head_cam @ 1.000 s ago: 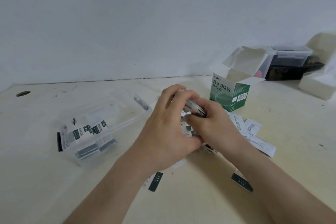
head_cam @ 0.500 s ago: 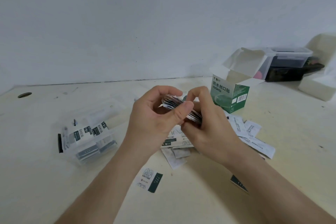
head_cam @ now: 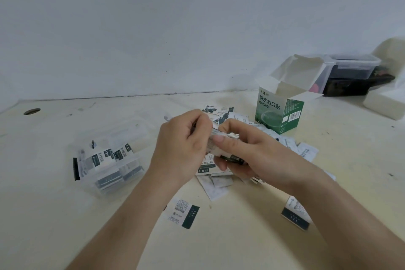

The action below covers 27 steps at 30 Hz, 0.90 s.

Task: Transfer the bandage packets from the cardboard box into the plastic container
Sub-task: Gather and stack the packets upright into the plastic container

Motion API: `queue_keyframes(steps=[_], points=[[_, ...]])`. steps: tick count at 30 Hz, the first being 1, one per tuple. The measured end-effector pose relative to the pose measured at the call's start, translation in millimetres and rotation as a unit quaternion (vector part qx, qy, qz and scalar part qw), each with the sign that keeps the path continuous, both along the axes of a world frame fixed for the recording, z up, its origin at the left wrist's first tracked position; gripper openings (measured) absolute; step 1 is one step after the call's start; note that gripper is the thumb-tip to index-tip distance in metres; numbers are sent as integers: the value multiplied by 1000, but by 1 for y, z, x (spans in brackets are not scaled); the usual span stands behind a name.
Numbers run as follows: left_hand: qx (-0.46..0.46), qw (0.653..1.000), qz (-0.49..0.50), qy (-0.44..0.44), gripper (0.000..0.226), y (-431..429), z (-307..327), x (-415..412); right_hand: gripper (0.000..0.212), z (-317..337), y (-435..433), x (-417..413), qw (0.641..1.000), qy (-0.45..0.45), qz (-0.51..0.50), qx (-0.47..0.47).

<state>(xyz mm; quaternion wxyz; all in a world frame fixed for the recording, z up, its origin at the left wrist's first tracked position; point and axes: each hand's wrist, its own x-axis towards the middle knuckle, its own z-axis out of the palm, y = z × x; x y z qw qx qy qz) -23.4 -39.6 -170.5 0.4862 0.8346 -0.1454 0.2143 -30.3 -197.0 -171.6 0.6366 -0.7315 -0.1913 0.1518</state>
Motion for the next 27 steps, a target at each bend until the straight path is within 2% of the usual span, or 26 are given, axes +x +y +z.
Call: queue_keyframes(steps=[2, 4, 7, 11, 13, 15, 19, 20, 23, 27], points=[[-11, 999, -33, 13, 26, 2, 1, 0, 24, 0, -1, 2, 999, 25, 8, 28], [-68, 987, -131, 57, 22, 4, 6, -4, 27, -1, -3, 4, 991, 93, 14, 95], [-160, 954, -239, 82, 33, 6, 11, -7, 23, 0, -5, 7, 951, 196, 90, 223], [-151, 970, -192, -19, 19, -1, 11, -11, 34, -7, 1, 8, 906, 238, 218, 272], [-176, 972, -151, -42, 28, -2, 11, -12, 29, -9, 5, 7, 894, 244, 253, 279], [-201, 973, -104, -47, 36, -4, 12, -11, 27, -7, 9, 4, 906, 238, 232, 260], [-187, 981, -40, -30, 46, -1, 13, -8, 32, -1, 11, -2, 964, 175, 138, 143], [-172, 984, -31, -23, 47, 1, 14, -7, 35, -1, 9, 0, 971, 153, 126, 135], [-112, 994, -6, -13, 48, 7, 15, -6, 27, 6, 3, 3, 990, 54, 87, 96], [-55, 998, 29, -2, 52, 3, 18, -9, 35, 16, 3, 7, 996, -18, 77, -28]])
